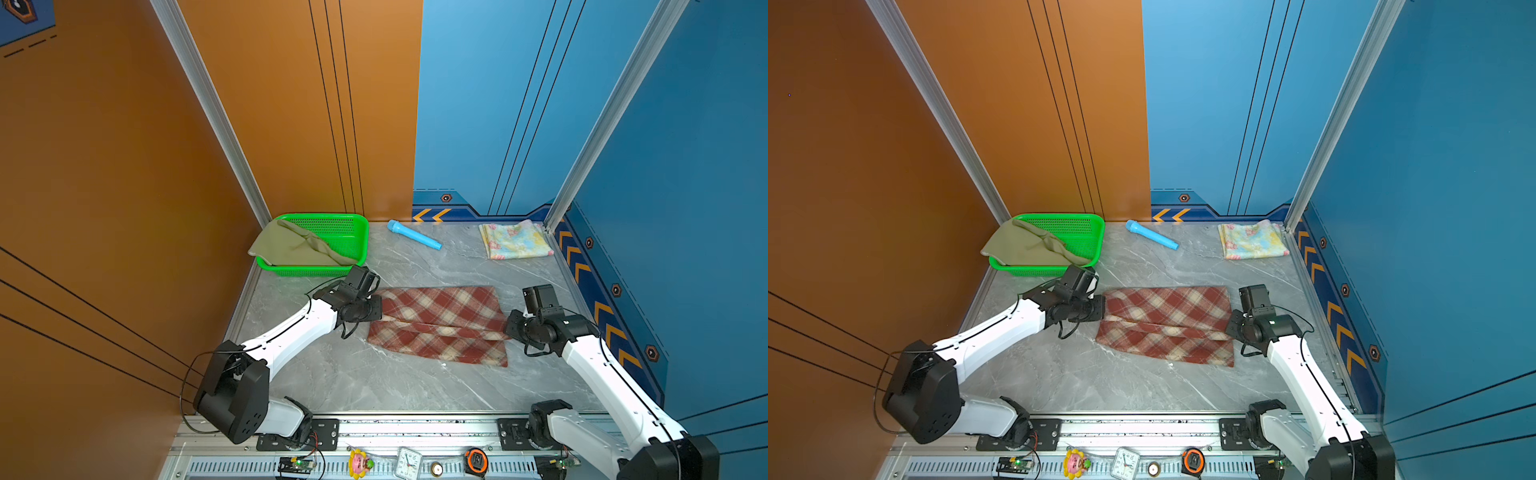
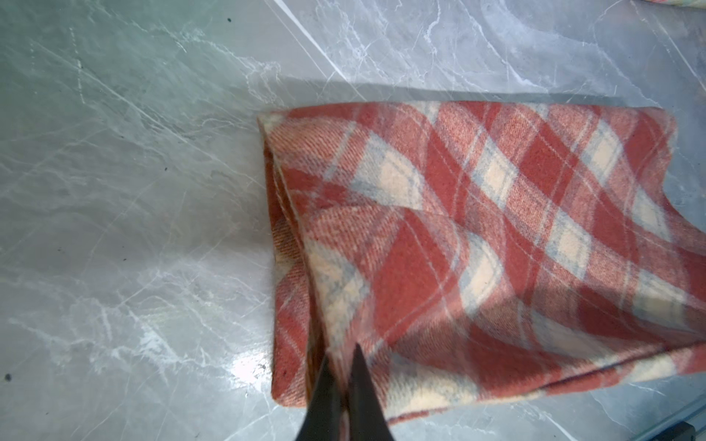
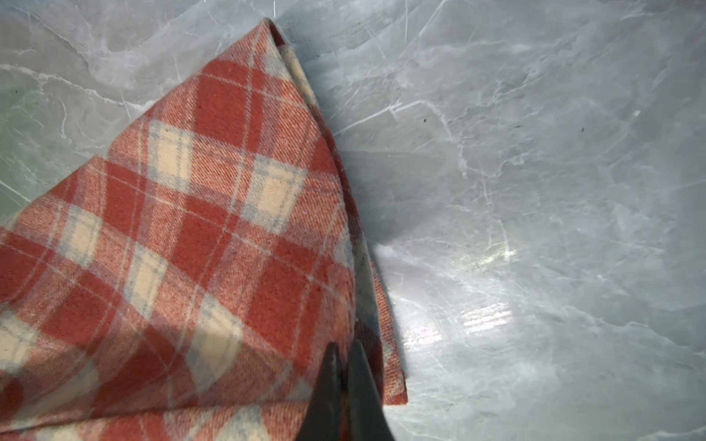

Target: Fold and stack the skirts

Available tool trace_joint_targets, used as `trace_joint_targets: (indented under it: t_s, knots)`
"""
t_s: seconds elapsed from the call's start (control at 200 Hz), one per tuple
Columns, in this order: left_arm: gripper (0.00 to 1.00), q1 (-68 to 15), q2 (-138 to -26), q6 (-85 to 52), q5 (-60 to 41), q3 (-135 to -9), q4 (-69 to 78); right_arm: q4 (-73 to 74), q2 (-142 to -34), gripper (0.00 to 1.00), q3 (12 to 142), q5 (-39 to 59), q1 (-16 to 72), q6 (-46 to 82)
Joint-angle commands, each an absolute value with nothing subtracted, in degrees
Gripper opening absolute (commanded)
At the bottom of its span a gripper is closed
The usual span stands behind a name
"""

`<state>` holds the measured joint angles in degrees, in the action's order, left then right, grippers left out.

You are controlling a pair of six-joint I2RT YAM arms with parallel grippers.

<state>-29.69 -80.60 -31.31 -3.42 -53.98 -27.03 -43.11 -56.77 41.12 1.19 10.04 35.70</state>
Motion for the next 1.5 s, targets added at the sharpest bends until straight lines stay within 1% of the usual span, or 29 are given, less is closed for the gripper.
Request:
trace_joint_targets:
  t_s: [0.0, 0.07, 0.115, 0.15, 0.18, 0.195, 0.22, 0.265, 0.305, 0.33, 0.35, 0.376, 0.466, 0.536, 0.611, 0.726, 0.831, 1.127, 1.177, 1.232, 1.267, 1.332, 1.372, 1.497]
  knots:
    - [0.00, -30.04, -80.77, -31.94, -1.73, -50.21, -29.23, -46.12, -56.07, 0.04, 37.12, -0.87, 11.73, 38.17]
    - [0.00, -30.31, -80.90, -32.42, -1.91, -48.44, -28.34, -45.25, -56.05, 0.05, 34.98, -0.62, 12.88, 39.29]
    - [0.00, -30.57, -81.11, -32.71, -1.89, -47.47, -27.88, -44.51, -56.20, 0.09, 33.89, -0.65, 13.61, 39.78]
    - [0.00, -30.80, -81.53, -32.96, -2.19, -47.00, -27.64, -44.39, -56.63, 0.15, 33.69, -0.79, 13.91, 40.01]
    - [0.00, -31.09, -81.84, -32.96, -2.32, -46.82, -27.52, -44.36, -57.12, 0.25, 33.72, -0.94, 14.02, 39.95]
    - [0.03, -31.29, -82.03, -32.96, -2.32, -46.74, -27.51, -44.37, -57.27, 0.31, 33.75, -1.11, 14.13, 39.91]
    - [0.12, -31.43, -82.24, -32.99, -2.30, -46.68, -27.51, -44.34, -57.59, 0.39, 34.03, -1.41, 14.05, 39.90]
    - [0.33, -31.68, -82.44, -32.96, -2.58, -46.75, -27.56, -44.34, -57.98, 0.55, 34.74, -2.06, 13.94, 39.71]
    - [0.52, -31.68, -82.21, -32.92, -2.34, -46.98, -27.60, -44.37, -58.33, 0.64, 35.70, -2.43, 13.58, 39.43]
    - [0.61, -31.58, -81.91, -32.79, -2.09, -47.17, -27.82, -44.34, -58.71, 0.67, 36.35, -2.44, 13.28, 39.19]
    - [0.67, -31.42, -81.63, -32.72, -1.93, -47.39, -27.95, -44.22, -59.14, 0.69, 36.85, -2.38, 12.94, 38.90]
    - [0.72, -31.14, -81.29, -32.71, -1.75, -47.60, -28.03, -44.14, -59.75, 0.72, 37.65, -2.22, 12.60, 38.54]
    - [0.80, -29.47, -80.99, -32.48, -2.31, -48.50, -28.08, -42.98, -62.78, 0.73, 39.90, -0.46, 10.97, 37.17]
    - [0.83, -28.12, -82.08, -31.87, -3.81, -49.62, -27.99, -41.72, -64.75, 0.73, 41.06, 0.53, 10.60, 36.48]
    - [0.84, -27.18, -83.80, -31.69, -6.26, -50.85, -27.62, -40.48, -66.64, 0.73, 41.98, 1.37, 10.38, 36.23]
    - [0.83, -26.47, -86.53, -31.87, -9.82, -51.51, -26.52, -38.56, -68.64, 0.73, 42.62, 2.61, 10.15, 36.11]
    - [0.81, -26.32, -88.08, -32.25, -11.08, -51.45, -26.32, -37.60, -69.52, 0.72, 42.99, 3.20, 10.15, 35.98]
    - [0.65, -25.13, -92.50, -32.43, -14.26, -49.11, -21.27, -35.15, -70.48, 0.71, 42.01, 4.76, 10.44, 35.86]
    - [0.59, -25.26, -93.47, -32.60, -14.36, -48.72, -20.39, -35.02, -70.44, 0.71, 41.84, 4.84, 10.50, 35.78]
    - [0.48, -25.54, -94.58, -32.70, -14.51, -48.24, -19.21, -34.75, -70.40, 0.71, 41.77, 4.83, 10.50, 35.73]
    - [0.37, -25.53, -95.33, -32.63, -14.51, -47.92, -18.50, -34.34, -70.25, 0.71, 41.65, 4.98, 10.54, 35.66]
    - [0.11, -25.30, -96.21, -32.24, -14.62, -47.81, -17.93, -33.03, -70.14, 0.71, 41.30, 5.43, 10.47, 35.68]
    - [0.00, -25.09, -96.18, -31.88, -14.20, -47.90, -17.97, -32.39, -70.28, 0.71, 41.06, 5.73, 10.40, 35.53]
    - [0.00, -23.60, -94.01, -30.06, -11.86, -49.33, -20.40, -30.78, -71.43, 0.71, 40.96, 6.45, 10.35, 35.23]
